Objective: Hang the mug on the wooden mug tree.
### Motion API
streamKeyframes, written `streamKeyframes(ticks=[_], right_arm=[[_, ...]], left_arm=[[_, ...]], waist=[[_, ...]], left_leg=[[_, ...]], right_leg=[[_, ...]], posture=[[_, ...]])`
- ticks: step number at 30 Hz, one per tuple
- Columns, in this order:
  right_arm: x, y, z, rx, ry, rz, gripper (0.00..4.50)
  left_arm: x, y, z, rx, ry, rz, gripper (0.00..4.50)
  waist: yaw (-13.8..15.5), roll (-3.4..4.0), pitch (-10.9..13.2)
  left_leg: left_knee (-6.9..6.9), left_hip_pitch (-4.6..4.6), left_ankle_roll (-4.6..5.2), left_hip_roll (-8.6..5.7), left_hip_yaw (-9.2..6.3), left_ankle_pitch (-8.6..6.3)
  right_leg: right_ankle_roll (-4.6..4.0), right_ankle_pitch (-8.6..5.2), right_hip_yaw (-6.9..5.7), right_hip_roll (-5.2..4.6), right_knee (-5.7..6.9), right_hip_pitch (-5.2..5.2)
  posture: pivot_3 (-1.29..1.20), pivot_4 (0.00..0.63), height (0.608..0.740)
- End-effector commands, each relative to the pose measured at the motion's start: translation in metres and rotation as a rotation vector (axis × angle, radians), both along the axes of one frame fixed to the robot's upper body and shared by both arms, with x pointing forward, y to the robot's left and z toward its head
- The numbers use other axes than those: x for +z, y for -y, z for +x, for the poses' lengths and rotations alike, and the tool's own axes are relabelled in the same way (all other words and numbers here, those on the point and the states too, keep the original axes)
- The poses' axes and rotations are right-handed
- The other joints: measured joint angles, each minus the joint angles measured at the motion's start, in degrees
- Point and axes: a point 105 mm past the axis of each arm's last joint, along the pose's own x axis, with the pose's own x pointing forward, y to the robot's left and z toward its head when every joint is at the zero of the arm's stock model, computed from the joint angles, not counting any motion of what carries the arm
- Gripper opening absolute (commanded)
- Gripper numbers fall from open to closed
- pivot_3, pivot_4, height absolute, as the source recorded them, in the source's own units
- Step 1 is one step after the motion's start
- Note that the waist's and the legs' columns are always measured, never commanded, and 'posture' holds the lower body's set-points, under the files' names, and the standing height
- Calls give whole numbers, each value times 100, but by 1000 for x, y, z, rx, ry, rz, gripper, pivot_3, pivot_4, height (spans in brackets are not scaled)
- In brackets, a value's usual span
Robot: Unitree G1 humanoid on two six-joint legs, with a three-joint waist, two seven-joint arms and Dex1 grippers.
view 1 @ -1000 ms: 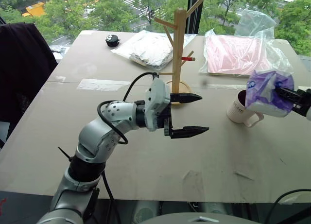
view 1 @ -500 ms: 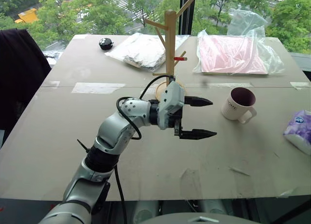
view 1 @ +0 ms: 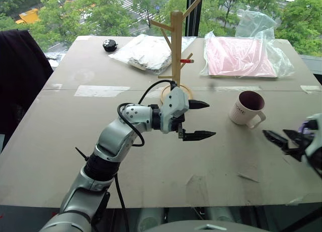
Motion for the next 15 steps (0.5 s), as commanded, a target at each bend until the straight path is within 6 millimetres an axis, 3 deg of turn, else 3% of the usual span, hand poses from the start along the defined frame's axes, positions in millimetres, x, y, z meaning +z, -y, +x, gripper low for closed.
streamKeyframes(ticks=[1,15], right_arm=[[6,-2,8,-50,65,-101,4465],[6,-7,38,-127,161,-123,4465]], left_arm=[[8,1,-3,2,38,-13,4500],[-15,0,10,118,21,76,4500]], waist=[[5,0,0],[-7,-3,-1]], left_leg=[[0,-1,0,-1,3,0],[-3,3,0,-10,6,0]], right_leg=[[-1,1,2,-1,-1,0],[-11,7,6,5,0,0]], posture=[[0,150,740],[0,150,740]])
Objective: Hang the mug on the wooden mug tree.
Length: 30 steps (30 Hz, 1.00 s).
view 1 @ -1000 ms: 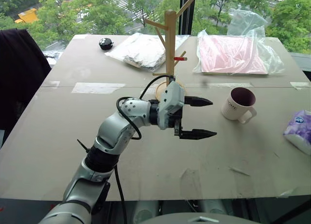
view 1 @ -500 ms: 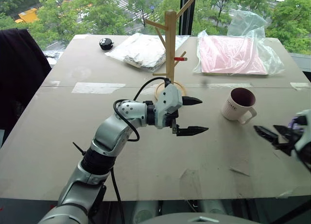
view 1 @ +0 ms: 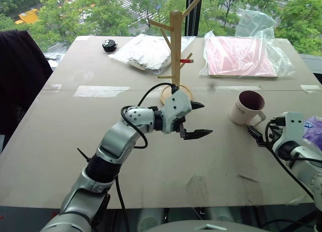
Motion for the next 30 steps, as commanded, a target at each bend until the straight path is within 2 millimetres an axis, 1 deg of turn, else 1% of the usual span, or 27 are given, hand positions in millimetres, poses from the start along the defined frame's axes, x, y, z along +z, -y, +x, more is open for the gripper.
streamKeyframes(ticks=[1,5,6,7,9,11,12,13,14,15,17,20,24,25,27,30], right_arm=[[5,-1,5,0,40,-10,4465],[0,-2,10,0,42,3,4465],[-2,-3,12,1,43,4,3952],[-3,-3,14,3,47,6,3676],[-4,-4,18,9,61,2,2771],[-3,-5,20,23,74,3,1655],[-3,-5,20,27,77,1,1271],[-4,-6,21,33,77,-1,643],[-5,-6,21,37,76,-5,229],[-5,-6,22,40,76,-8,69],[-4,-7,24,49,80,-14,69],[3,-10,29,77,98,-31,69],[20,-21,36,186,131,-124,69],[26,-25,37,229,139,-156,69],[44,-41,40,347,182,-224,69],[89,-76,44,590,304,-357,69]], left_arm=[[5,1,-2,-1,28,-10,4500],[5,2,-1,0,34,-11,4500],[5,2,-1,-1,39,-11,4500],[6,2,0,-1,42,-11,4500],[7,2,1,0,51,-9,4500],[8,1,1,3,56,-8,4500],[8,1,2,4,57,-7,4500],[8,0,2,6,59,-6,4500],[8,0,2,9,60,-4,4500],[8,-1,2,11,60,-4,4500],[8,-2,1,17,56,-10,4500],[8,-3,-1,30,41,-50,4500],[9,-10,-2,114,21,-194,4500],[11,-12,-2,142,19,-253,4500],[13,-25,2,251,6,-398,4500],[8,-48,-7,380,0,-570,4500]], waist=[[-1,0,0],[-1,0,0],[-2,0,0],[-2,0,0],[-5,0,0],[-4,0,0],[-4,0,0],[-4,0,0],[-4,0,0],[-4,0,0],[-4,1,0],[-14,1,0],[-26,2,0],[-19,1,-1],[-14,1,0],[-49,17,3]], left_leg=[[0,0,0,0,1,0],[0,1,0,0,0,0],[0,1,0,0,0,0],[0,1,0,0,1,0],[0,1,0,0,1,0],[0,2,0,0,1,0],[0,1,0,0,0,0],[0,1,0,0,1,0],[0,1,0,0,0,0],[0,1,0,-1,1,0],[0,1,0,0,1,0],[0,2,0,0,5,0],[0,4,0,2,11,0],[0,4,0,3,14,0],[0,5,0,5,14,0],[0,6,0,13,17,0]], right_leg=[[0,0,0,0,-1,0],[0,0,0,0,0,0],[0,0,0,0,0,0],[0,0,0,0,0,0],[0,0,0,0,0,0],[0,0,0,0,0,0],[0,0,0,0,0,0],[0,1,0,0,0,0],[0,1,0,0,0,0],[0,1,0,0,0,0],[1,2,0,0,0,0],[0,1,3,0,1,0],[1,2,9,-1,1,-1],[8,6,11,-1,1,-3],[16,11,9,-1,1,-3],[15,12,12,1,1,-3]], posture=[[0,150,740],[0,150,740],[0,150,740],[0,150,740],[0,150,740],[0,150,740],[0,150,740],[0,150,740],[0,150,740],[0,150,740],[0,150,740],[0,150,740],[0,150,740],[0,150,740],[0,150,740],[0,150,740]])
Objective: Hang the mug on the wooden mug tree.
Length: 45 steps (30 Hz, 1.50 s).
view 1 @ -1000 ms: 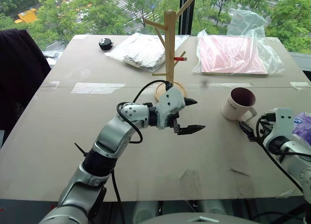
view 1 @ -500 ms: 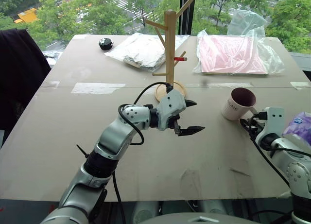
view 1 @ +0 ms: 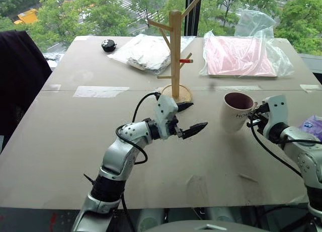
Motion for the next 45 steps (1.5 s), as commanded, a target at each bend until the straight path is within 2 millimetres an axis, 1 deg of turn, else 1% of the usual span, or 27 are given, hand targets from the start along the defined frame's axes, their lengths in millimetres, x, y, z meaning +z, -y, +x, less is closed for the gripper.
streamKeyframes(ticks=[1,2,4,6,8,12,14,17,22,25,33,34,36,42,43,44,45], right_arm=[[64,-43,1,285,188,-135,69],[73,-50,4,331,202,-165,69],[86,-60,9,396,214,-229,69],[98,-70,18,428,229,-290,69],[110,-80,27,448,242,-316,69],[124,-101,37,498,252,-364,69],[127,-108,41,510,252,-386,69],[130,-115,47,528,270,-435,69],[137,-134,49,575,294,-440,69],[136,-138,55,577,292,-450,69],[142,-145,65,564,306,-457,69],[142,-145,66,560,306,-466,317],[142,-143,67,555,308,-473,953],[150,-137,69,507,320,-429,3641],[151,-134,70,494,320,-419,4192],[152,-130,70,480,317,-407,4438],[152,-122,70,463,311,-393,4438]], left_arm=[[12,-24,-12,137,67,-188,4500],[12,-28,-14,165,77,-209,4500],[11,-33,-16,208,87,-247,4500],[10,-38,-18,243,77,-293,4500],[5,-43,-20,269,69,-320,4500],[0,-47,-26,286,65,-337,4500],[0,-47,-28,288,70,-348,4500],[2,-48,-31,283,80,-364,4500],[4,-49,-34,291,91,-386,4500],[5,-49,-34,296,102,-397,4500],[7,-46,-30,287,133,-393,4500],[8,-46,-30,286,136,-394,4500],[9,-47,-29,285,140,-398,4500],[12,-47,-26,271,149,-404,4500],[12,-47,-26,267,150,-401,4500],[13,-46,-26,263,151,-398,4500],[12,-45,-26,258,150,-388,4500]], waist=[[-77,10,6],[-100,10,6],[-81,-6,10],[8,-13,6],[12,-12,6],[9,-12,8],[8,-13,7],[24,-13,7],[6,-11,6],[6,-10,6],[13,-10,6],[13,-10,6],[12,-9,5],[10,-9,5],[10,-9,5],[10,-9,5],[10,-9,5]], left_leg=[[0,3,0,1,5,0],[-1,1,0,4,14,0],[0,-2,0,0,2,0],[0,-3,0,0,-8,0],[1,-2,0,5,-7,0],[2,-16,0,2,5,0],[3,-24,0,2,7,0],[1,-31,1,4,1,-1],[5,-83,-1,3,-2,1],[5,-84,-1,3,-2,1],[5,-86,-1,2,6,1],[5,-86,-1,2,9,1],[5,-86,-2,2,13,1],[4,-86,-2,2,16,1],[5,-86,-3,1,16,1],[5,-86,-2,1,16,1],[4,-86,-2,2,17,1]], right_leg=[[0,0,4,-1,0,0],[-2,0,19,-1,0,-10],[-3,0,4,0,2,-10],[-15,-6,-11,1,2,-6],[-22,-10,-19,1,1,0],[-20,-8,-3,-15,-2,-19],[-3,1,-4,-18,-3,-26],[-2,2,-16,-20,-3,-29],[3,6,-22,-27,6,-78],[3,7,-24,-27,7,-81],[3,7,-26,-28,6,-81],[3,7,-28,-27,7,-81],[3,7,-29,-27,7,-81],[3,7,-29,-27,8,-81],[3,7,-29,-27,8,-81],[3,7,-29,-27,8,-81],[3,7,-29,-27,8,-81]], posture=[[0,150,740],[0,150,740],[0,150,740],[0,150,740],[0,150,740],[0,150,740],[0,150,740],[0,150,740],[0,150,740],[0,150,740],[0,150,740],[0,150,740],[0,150,740],[0,150,740],[0,150,740],[0,150,740],[0,150,740]])
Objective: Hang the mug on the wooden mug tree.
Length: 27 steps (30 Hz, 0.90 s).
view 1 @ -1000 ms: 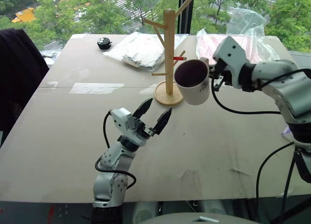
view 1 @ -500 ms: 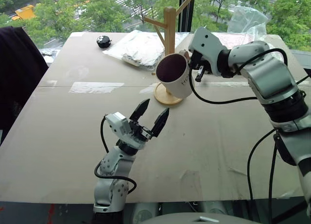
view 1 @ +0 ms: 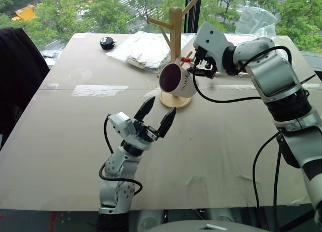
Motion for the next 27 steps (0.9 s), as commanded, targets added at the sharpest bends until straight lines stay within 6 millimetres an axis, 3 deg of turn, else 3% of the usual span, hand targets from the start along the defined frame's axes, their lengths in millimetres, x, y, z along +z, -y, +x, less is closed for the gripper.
streamKeyframes(ticks=[1,5,8,14,15,18,20,22,27], right_arm=[[23,21,-5,-44,51,72,4438],[11,44,-17,-60,-22,181,4438],[-1,52,-36,36,28,252,4438],[-86,98,-79,-66,-87,439,4438],[-104,106,-94,-57,-178,526,4438],[-126,121,-121,-58,-270,664,4438],[-133,128,-126,-100,-261,700,4438],[-147,134,-135,-130,-272,703,4438],[-190,136,-159,-182,-327,677,4438]], left_arm=[[5,3,-2,-23,30,12,4500],[-4,6,2,-29,-8,81,4500],[-10,9,2,-44,-19,148,4500],[-60,-12,-1,7,-232,317,4500],[-79,-13,-8,-20,-310,370,4500],[-111,-20,-21,-34,-416,499,4500],[-115,-24,-25,-25,-434,505,4500],[-116,-26,-29,-23,-452,497,4500],[-114,-29,-33,-19,-437,544,4500]], waist=[[4,0,0],[39,-2,-1],[30,-2,-2],[23,-7,-12],[15,-1,-10],[-16,5,-10],[-33,9,-12],[-68,6,-16],[-74,27,-40]], left_leg=[[0,0,0,0,0,0],[0,-6,0,-1,-6,0],[0,-7,1,-2,-6,-1],[-11,-1,1,2,-20,-1],[-11,-1,1,2,-21,-1],[-10,8,1,2,-24,-1],[-9,18,2,2,-18,-1],[-7,113,2,9,-2,-2],[-9,134,2,13,-6,-2]], right_leg=[[0,0,0,0,0,0],[0,0,-9,-1,-2,4],[0,0,-8,-3,-4,4],[0,-2,-16,4,-5,10],[0,-2,-16,7,-5,10],[1,-2,1,9,0,7],[1,-3,10,8,-1,13],[1,-30,26,10,-1,92],[2,-32,22,8,1,109]], posture=[[0,150,740],[0,150,740],[0,150,740],[0,150,740],[0,150,740],[0,150,740],[0,150,740],[0,150,740],[0,150,740]])
